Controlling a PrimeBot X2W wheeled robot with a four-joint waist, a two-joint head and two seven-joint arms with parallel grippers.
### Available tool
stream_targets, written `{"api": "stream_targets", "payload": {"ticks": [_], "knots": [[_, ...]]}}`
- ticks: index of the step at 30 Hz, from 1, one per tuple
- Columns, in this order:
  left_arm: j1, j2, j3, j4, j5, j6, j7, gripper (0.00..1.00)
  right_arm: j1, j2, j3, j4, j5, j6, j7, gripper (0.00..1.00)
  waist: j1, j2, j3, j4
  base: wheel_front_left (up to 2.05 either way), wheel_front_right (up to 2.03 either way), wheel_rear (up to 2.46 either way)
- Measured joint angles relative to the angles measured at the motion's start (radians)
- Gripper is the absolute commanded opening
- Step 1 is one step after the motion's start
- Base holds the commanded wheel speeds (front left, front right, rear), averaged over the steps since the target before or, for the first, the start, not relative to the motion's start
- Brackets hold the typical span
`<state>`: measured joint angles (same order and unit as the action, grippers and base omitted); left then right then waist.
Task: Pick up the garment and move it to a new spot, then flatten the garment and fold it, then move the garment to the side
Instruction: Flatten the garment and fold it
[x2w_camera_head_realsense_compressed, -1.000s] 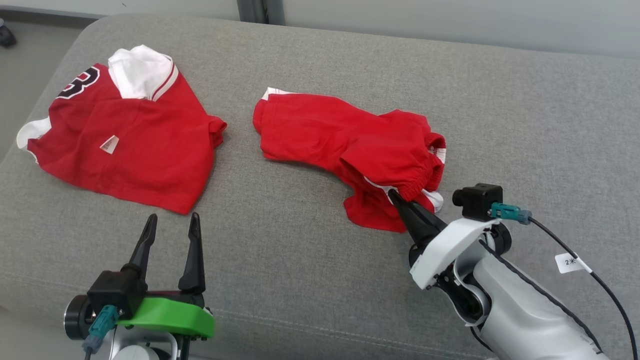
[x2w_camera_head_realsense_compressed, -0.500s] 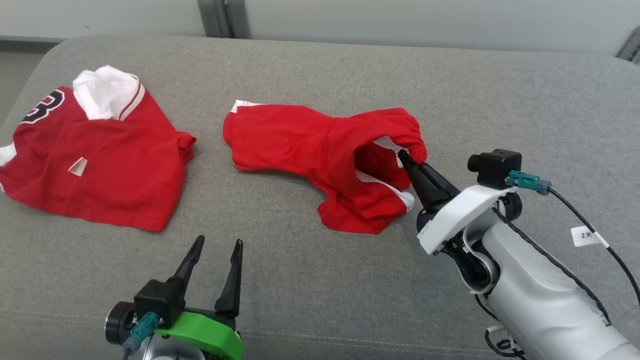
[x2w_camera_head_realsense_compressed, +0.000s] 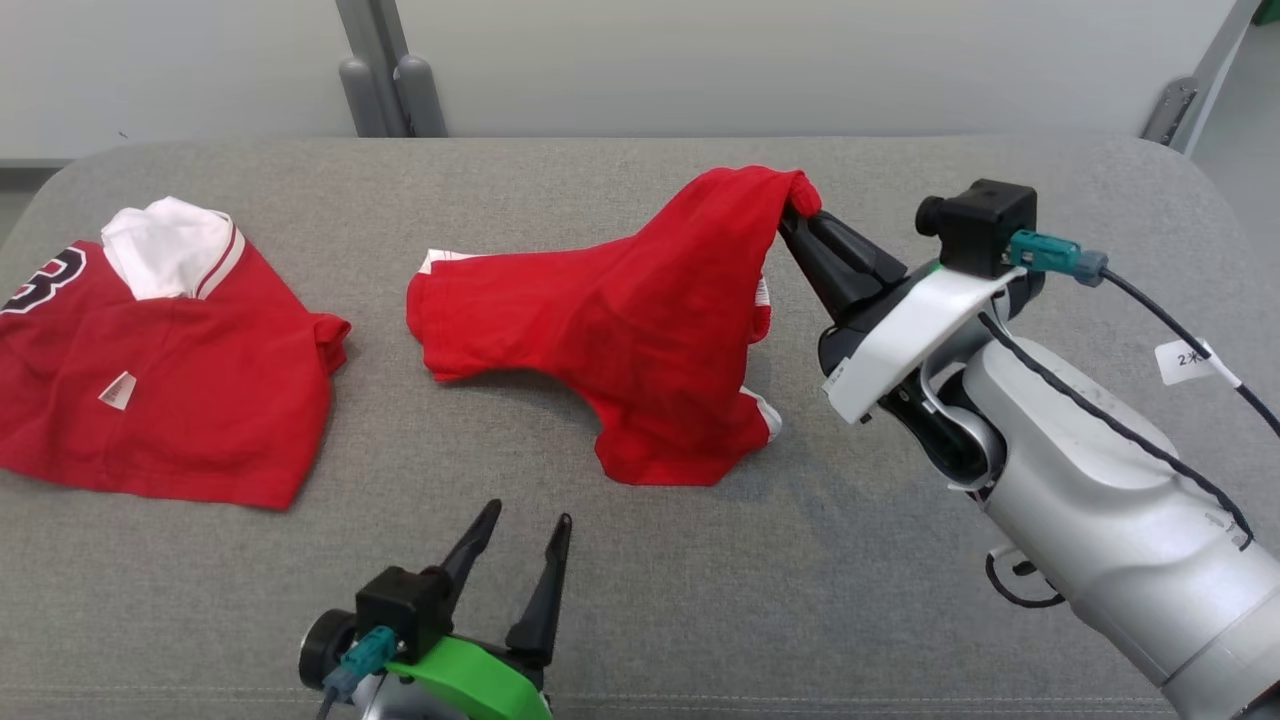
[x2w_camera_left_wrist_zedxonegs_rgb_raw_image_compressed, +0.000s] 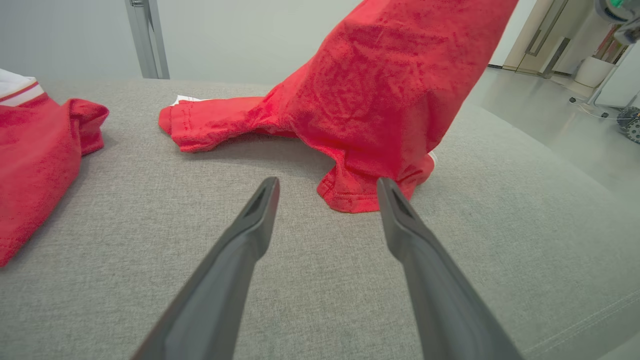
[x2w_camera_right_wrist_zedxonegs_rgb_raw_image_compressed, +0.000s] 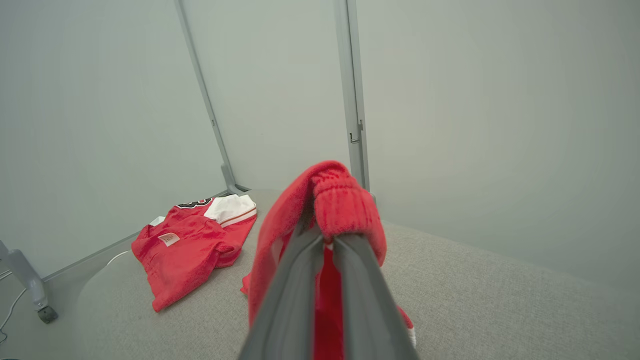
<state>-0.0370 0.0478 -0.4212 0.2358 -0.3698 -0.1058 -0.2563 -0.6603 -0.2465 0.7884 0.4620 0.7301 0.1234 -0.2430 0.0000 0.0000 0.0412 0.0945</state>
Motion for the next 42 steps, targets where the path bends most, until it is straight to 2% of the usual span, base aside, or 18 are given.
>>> {"api": "stream_targets", "payload": {"ticks": [5, 9, 17, 27, 42], "knots": [[-0.045, 0.000, -0.130, 0.057, -0.049, -0.010, 0.004, 1.00, -0.062, -0.026, 0.045, -0.009, -0.004, 0.000, 0.013, 0.00, 0.0000, 0.0000, -0.005, 0.012, 0.00, 0.00, 0.00], [-0.090, 0.000, -0.195, 0.103, -0.079, -0.017, 0.029, 1.00, -0.106, -0.025, 0.094, -0.012, 0.000, 0.000, 0.050, 0.00, 0.0000, 0.0000, 0.005, 0.013, 0.00, 0.00, 0.00], [-0.257, 0.000, -0.265, 0.172, -0.175, -0.017, 0.072, 1.00, -0.184, -0.026, 0.128, -0.010, 0.042, 0.001, 0.095, 0.00, 0.0000, 0.0000, 0.058, -0.010, 0.00, 0.00, 0.00], [-0.431, -0.003, -0.342, 0.222, -0.274, -0.018, 0.089, 1.00, -0.313, -0.007, 0.167, -0.009, 0.064, 0.001, 0.104, 0.00, 0.0000, 0.0000, 0.155, -0.076, 0.00, 0.00, 0.00], [-0.556, -0.004, -0.474, 0.344, -0.376, -0.018, 0.123, 1.00, -0.380, 0.012, 0.210, 0.059, 0.091, 0.001, 0.065, 0.00, 0.0000, 0.0000, 0.280, -0.161, 0.00, 0.00, 0.00]]}}
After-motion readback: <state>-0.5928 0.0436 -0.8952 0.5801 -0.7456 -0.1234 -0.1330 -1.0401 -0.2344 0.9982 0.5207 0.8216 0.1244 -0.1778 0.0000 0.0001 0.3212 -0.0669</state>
